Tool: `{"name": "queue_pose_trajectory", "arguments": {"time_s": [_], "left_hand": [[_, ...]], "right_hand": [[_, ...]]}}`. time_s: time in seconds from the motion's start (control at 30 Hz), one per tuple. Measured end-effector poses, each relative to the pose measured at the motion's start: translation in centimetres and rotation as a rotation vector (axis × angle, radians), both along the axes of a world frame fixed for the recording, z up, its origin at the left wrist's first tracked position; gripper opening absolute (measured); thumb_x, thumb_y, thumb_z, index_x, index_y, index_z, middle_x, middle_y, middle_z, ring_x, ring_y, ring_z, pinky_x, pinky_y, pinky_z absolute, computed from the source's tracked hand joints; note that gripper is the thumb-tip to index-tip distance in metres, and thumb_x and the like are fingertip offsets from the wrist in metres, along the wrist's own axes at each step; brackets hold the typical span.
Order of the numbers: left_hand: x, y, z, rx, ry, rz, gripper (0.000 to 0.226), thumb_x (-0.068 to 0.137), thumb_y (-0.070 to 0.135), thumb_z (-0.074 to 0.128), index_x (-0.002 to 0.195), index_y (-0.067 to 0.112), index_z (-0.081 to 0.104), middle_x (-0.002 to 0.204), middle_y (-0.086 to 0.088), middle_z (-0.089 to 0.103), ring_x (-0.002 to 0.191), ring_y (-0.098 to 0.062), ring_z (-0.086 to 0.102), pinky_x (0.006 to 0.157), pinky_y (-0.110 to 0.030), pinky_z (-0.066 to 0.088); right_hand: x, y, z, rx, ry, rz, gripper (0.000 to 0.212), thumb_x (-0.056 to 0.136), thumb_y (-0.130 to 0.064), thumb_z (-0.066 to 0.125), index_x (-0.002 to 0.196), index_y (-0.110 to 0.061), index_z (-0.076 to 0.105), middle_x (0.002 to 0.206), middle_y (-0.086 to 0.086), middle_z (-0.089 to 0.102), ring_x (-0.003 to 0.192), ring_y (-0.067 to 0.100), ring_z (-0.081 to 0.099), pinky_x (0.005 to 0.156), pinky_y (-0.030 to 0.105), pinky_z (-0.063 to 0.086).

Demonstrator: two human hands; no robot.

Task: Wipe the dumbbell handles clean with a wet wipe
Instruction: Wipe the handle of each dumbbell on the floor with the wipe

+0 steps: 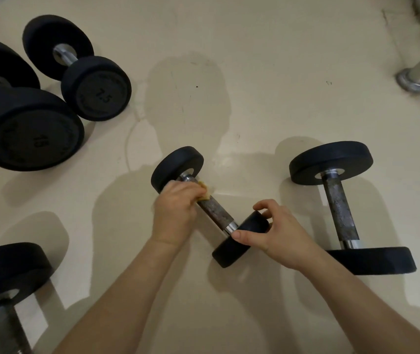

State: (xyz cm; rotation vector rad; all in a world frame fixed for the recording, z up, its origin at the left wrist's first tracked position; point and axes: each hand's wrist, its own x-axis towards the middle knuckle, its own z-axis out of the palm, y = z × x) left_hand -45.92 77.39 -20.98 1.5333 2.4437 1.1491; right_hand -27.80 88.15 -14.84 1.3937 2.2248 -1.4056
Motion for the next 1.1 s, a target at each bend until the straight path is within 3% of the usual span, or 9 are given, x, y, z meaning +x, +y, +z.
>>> {"name": "queue_pose_trajectory", "arguments": {"time_s": [0.13,0.27,0.4,0.53,0.6,0.7,0.8,0.97,1.1], "left_hand": [[1.5,-0.7,0.0,-0.002,0.150,-0.330,0.022,0.079,0.006,0.055,0.086,0.008,0.075,0.089,-0.004,0.073,0.085,-0.015,0.055,0.082,-0.022,0.044],[-0.1,1.2,0.5,0.031,0.023,-0.082,0.026,0.075,0.008,0.050,0.083,0.008,0.075,0.085,-0.007,0.073,0.084,-0.016,0.056,0.084,-0.022,0.042],[4.6,0.0,0.1,-0.041,0.078,-0.357,0.023,0.078,0.010,0.053,0.086,0.010,0.075,0.088,-0.004,0.072,0.082,-0.018,0.061,0.075,-0.029,0.050],[0.5,1.5,-0.4,0.063,-0.023,0.008,0.021,0.075,0.000,0.058,0.084,0.008,0.076,0.087,-0.006,0.073,0.084,-0.013,0.056,0.085,-0.021,0.045],[2.0,1.3,-0.1,-0.001,-0.046,-0.021,0.022,0.080,0.007,0.055,0.086,0.006,0.075,0.087,-0.007,0.071,0.081,-0.018,0.060,0.079,-0.025,0.049],[3.3,-0.1,0.8,-0.163,-0.048,-0.271,0.037,0.088,0.026,0.043,0.103,0.008,0.072,0.091,-0.004,0.062,0.079,-0.014,0.056,0.067,-0.030,0.053],[1.8,-0.4,0.7,-0.248,-0.048,-0.393,0.041,0.095,0.032,0.042,0.128,0.014,0.058,0.108,0.001,0.051,0.088,-0.010,0.053,0.078,-0.023,0.049],[2.9,0.7,0.1,-0.101,-0.179,-0.216,0.025,0.085,0.015,0.067,0.110,0.014,0.070,0.097,0.003,0.059,0.083,-0.007,0.056,0.078,-0.016,0.048],[1.9,2.1,-0.6,0.043,-0.296,0.048,0.024,0.077,0.002,0.072,0.098,0.013,0.074,0.087,0.004,0.065,0.078,-0.005,0.057,0.077,-0.014,0.047]], "right_hand": [[0.2,0.1,0.2,0.002,0.036,-0.056,0.071,0.063,-0.057,0.076,0.122,-0.032,0.045,0.113,-0.007,0.052,0.094,0.009,0.056,0.072,0.025,0.047],[-0.1,-0.2,-0.1,0.045,0.027,-0.119,0.062,0.079,-0.047,0.065,0.132,-0.022,0.044,0.119,-0.004,0.049,0.101,0.014,0.052,0.077,0.027,0.041],[-0.2,-0.7,-0.3,0.041,-0.010,-0.061,0.080,0.077,-0.065,0.057,0.138,-0.017,0.035,0.131,0.002,0.042,0.105,0.015,0.046,0.086,0.029,0.043],[-0.2,-0.8,0.0,0.040,-0.030,-0.037,0.093,0.075,-0.065,0.060,0.146,-0.019,0.022,0.136,-0.001,0.035,0.109,0.010,0.040,0.087,0.025,0.038],[-0.4,-1.0,0.1,0.038,-0.028,-0.047,0.092,0.077,-0.062,0.061,0.147,-0.018,0.019,0.136,-0.002,0.033,0.108,0.009,0.038,0.086,0.024,0.036],[-0.8,-0.8,0.4,0.033,-0.033,-0.063,0.076,0.079,-0.056,0.063,0.136,-0.017,0.032,0.117,-0.004,0.034,0.098,0.010,0.042,0.079,0.023,0.036],[-0.9,0.0,0.2,-0.009,-0.038,-0.082,0.069,0.077,-0.056,0.064,0.129,-0.018,0.039,0.113,-0.002,0.040,0.093,0.011,0.046,0.074,0.025,0.039],[-0.7,0.8,-0.5,-0.086,-0.008,-0.145,0.072,0.073,-0.058,0.067,0.130,-0.021,0.041,0.120,0.003,0.046,0.099,0.016,0.050,0.073,0.027,0.043],[-0.3,1.4,-0.9,-0.156,0.051,-0.231,0.067,0.078,-0.050,0.066,0.134,-0.024,0.040,0.122,0.001,0.046,0.106,0.018,0.049,0.085,0.031,0.042]]}}
